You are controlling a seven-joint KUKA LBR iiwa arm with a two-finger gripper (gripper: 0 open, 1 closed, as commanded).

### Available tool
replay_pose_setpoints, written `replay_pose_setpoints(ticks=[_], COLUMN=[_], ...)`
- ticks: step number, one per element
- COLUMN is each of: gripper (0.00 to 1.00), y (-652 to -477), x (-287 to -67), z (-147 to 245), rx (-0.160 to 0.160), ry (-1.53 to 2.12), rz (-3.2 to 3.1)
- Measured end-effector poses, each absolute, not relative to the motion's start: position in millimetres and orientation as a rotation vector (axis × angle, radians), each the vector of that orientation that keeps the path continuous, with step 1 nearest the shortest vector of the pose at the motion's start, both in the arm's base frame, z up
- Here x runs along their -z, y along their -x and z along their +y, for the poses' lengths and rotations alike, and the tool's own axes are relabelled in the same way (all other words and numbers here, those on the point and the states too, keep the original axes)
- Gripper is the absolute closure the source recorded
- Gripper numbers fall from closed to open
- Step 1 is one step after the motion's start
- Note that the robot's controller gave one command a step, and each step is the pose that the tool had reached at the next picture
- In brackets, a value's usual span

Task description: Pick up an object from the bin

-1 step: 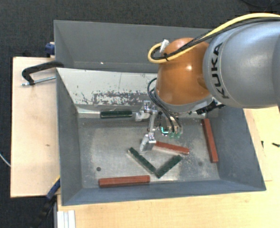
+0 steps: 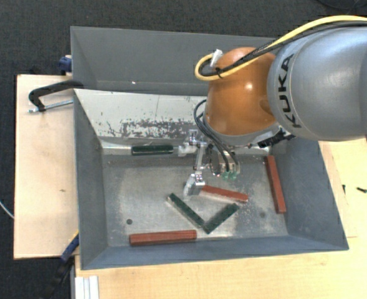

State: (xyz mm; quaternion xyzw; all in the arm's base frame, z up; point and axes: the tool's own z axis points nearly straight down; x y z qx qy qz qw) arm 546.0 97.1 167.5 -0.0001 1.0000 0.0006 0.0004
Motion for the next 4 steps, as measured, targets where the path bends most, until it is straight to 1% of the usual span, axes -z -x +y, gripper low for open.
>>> replay_pose_setpoints(ticks=[1,2,3,4], gripper=[0.0,0.0,0.0,0.0], y=[-536.6,-540.0,-531.0,-536.6], x=[-129.2,-123.9,-136.6,-98.5], z=[86.8,18.7,-5.3,-5.6], rx=[-0.003,-0.003,0.0,-0.002], ry=[-0.158,-0.111,0.081,-0.088], rz=[3.133,3.136,3.138,3.133])
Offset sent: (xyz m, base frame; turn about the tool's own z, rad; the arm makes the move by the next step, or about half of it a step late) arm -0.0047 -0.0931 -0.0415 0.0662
